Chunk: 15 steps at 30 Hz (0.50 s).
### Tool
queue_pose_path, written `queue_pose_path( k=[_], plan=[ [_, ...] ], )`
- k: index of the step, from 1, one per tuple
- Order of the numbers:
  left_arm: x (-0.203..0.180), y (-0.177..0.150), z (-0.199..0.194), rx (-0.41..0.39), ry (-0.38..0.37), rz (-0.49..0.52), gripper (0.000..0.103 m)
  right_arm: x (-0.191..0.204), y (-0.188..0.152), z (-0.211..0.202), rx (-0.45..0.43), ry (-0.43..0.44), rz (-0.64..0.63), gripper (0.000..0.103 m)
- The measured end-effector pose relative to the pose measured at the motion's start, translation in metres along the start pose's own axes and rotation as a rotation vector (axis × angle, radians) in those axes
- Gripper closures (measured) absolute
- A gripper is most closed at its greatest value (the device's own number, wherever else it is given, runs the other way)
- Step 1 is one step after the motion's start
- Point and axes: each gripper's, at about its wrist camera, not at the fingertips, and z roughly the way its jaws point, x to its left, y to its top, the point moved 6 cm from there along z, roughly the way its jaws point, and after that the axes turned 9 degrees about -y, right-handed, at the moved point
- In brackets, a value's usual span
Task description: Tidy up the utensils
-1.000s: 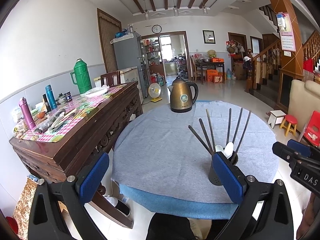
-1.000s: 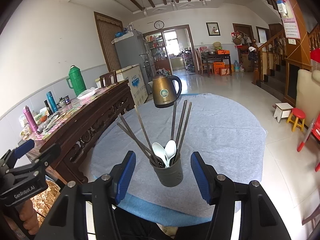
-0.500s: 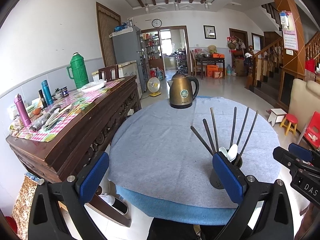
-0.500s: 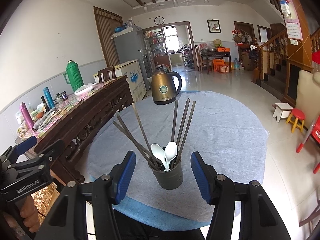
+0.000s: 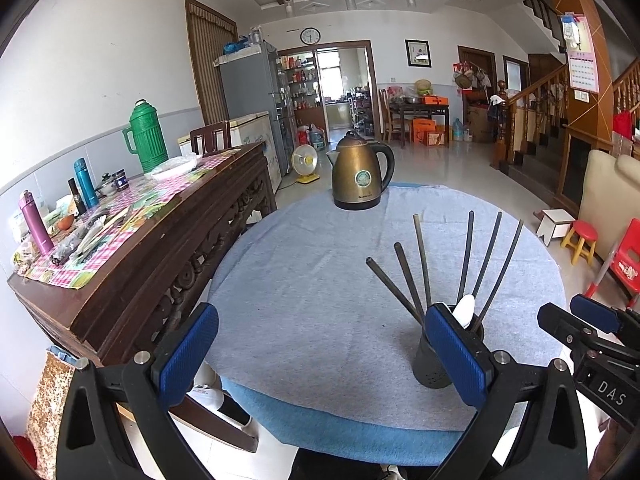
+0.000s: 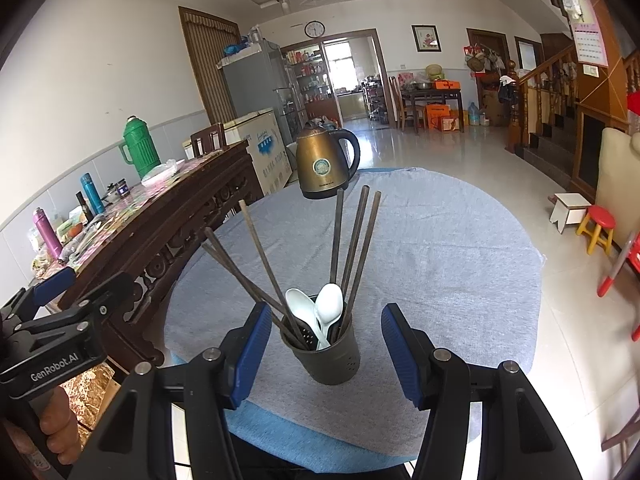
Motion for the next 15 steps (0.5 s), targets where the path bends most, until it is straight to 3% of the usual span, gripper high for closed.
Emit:
queue_pose_path(
  k=[15],
  plan=[
    [-0.001,-0.002,0.058,0.084,-0.018,-0.005,0.0,-0.023,0.003,0.051,0.044,-0.016,0.048,0.042]
  ],
)
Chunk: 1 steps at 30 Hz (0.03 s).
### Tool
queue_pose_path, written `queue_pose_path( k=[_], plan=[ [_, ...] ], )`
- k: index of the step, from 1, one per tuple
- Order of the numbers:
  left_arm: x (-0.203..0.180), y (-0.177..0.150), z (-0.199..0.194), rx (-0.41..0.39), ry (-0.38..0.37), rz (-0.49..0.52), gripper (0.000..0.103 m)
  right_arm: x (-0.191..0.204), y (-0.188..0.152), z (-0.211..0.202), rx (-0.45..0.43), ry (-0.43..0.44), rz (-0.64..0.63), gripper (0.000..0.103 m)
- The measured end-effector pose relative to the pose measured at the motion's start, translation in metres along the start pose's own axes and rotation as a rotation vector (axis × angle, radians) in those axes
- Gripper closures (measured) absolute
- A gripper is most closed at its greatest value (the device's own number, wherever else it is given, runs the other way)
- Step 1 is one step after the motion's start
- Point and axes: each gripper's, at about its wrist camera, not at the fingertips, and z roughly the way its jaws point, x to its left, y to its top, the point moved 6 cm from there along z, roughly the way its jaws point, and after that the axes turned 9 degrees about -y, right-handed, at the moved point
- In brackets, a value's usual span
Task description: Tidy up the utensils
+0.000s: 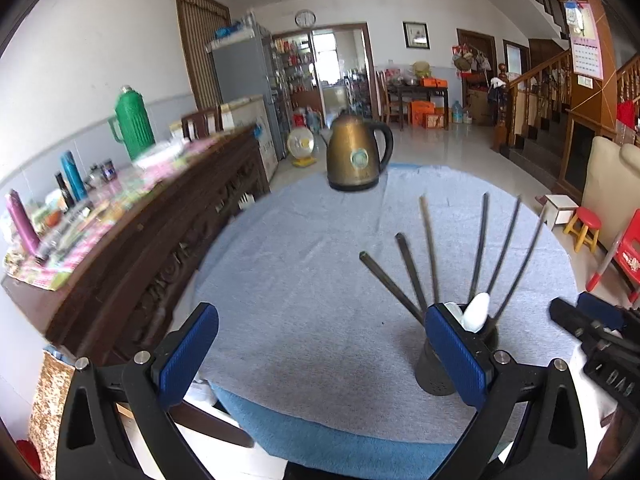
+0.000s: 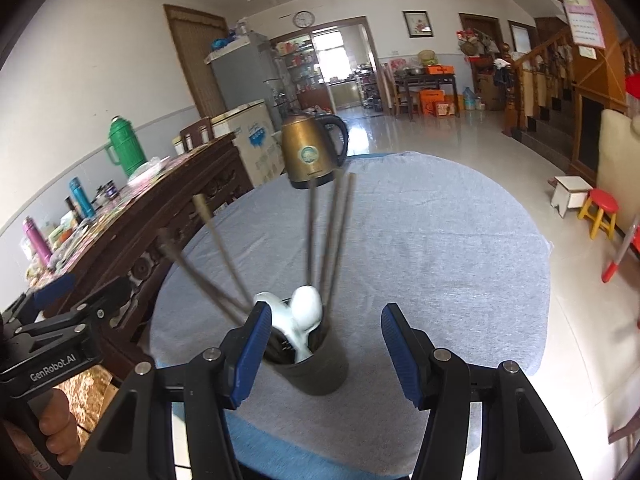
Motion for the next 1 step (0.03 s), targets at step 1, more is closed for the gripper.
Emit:
queue_pose_path(
  k=[1],
  plan=[
    [0.0067,-0.0008,0.0138,0.019,-0.019,-0.021,0.0,-0.0081,0.0007,0.007,0.0,-0.021,0.015,0.042]
  ],
)
